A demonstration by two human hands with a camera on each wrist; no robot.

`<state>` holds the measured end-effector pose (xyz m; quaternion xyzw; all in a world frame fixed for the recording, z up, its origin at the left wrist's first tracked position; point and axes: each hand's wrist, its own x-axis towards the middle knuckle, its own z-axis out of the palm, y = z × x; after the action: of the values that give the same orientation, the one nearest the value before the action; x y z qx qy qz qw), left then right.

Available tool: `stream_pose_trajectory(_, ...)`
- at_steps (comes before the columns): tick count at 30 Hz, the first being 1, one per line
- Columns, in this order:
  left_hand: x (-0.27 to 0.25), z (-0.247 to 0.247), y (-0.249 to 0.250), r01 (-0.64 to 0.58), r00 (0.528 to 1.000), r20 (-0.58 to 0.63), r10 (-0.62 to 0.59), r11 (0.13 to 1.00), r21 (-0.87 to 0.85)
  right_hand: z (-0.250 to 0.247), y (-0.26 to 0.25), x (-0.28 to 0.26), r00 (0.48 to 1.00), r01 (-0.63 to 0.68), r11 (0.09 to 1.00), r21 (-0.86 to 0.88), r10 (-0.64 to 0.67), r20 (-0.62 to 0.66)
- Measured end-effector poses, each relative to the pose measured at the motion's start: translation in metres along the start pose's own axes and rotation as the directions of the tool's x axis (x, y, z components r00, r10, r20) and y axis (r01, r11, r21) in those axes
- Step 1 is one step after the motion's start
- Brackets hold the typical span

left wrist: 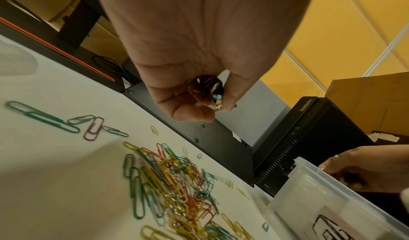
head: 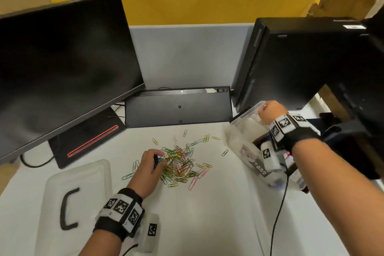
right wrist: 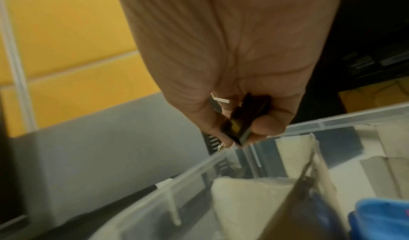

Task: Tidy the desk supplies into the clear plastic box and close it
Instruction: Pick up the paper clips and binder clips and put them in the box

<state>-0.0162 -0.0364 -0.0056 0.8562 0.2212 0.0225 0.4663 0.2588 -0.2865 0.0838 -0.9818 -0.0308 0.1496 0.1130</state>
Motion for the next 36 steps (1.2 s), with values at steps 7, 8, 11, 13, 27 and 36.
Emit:
stream_pose_trajectory(7,-0.003,0.02,0.027,-0.022,0.999,0.033,0.021,0.999,0.043,-0.002,0.006,0.009,0.988,0.105,0.994,0.016,-0.106,0.111)
stream_pose_trajectory(8,-0.004,0.022,0.029,-0.024,0.999,0.04,0.023,0.999,0.038,-0.004,0.008,0.002,0.99,0.106,0.991,0.078,-0.113,0.08)
stream_pose_trajectory(11,-0.006,0.032,0.036,-0.061,0.997,0.055,0.059,0.997,0.044,-0.004,0.041,-0.027,0.985,0.171,0.954,0.245,-0.164,-0.048)
stream_pose_trajectory(13,-0.008,0.041,0.045,-0.103,0.992,0.075,0.099,0.994,0.048,0.004,0.068,-0.05,0.979,0.204,0.944,0.259,-0.195,-0.062)
stream_pose_trajectory(27,0.111,0.152,0.214,-0.501,0.865,0.286,0.412,0.723,0.476,0.06,0.14,-0.059,0.96,0.017,1.0,-0.011,-0.019,-0.278)
stream_pose_trajectory(36,0.171,0.185,0.251,-0.504,0.82,0.548,0.167,0.663,0.553,0.059,0.138,-0.06,0.955,0.025,1.0,-0.005,-0.025,-0.296)
